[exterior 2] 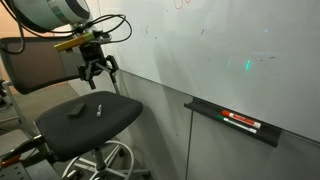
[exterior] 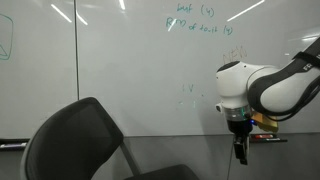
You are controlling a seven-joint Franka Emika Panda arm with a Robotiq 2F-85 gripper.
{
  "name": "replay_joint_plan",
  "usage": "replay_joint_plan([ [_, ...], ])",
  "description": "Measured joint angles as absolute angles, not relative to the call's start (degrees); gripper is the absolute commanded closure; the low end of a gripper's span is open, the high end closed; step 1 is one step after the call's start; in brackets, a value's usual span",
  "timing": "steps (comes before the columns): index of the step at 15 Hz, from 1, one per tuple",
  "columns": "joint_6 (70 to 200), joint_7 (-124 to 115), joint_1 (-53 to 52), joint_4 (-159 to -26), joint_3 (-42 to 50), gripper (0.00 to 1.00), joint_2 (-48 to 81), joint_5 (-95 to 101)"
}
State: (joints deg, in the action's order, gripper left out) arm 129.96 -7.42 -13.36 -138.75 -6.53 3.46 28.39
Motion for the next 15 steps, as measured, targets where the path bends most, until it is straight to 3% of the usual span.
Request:
replay_joint_plan([
  [15, 137.7, -1.7, -14.2, -127.8, -9.5, 0.00, 15.2, 29.4],
])
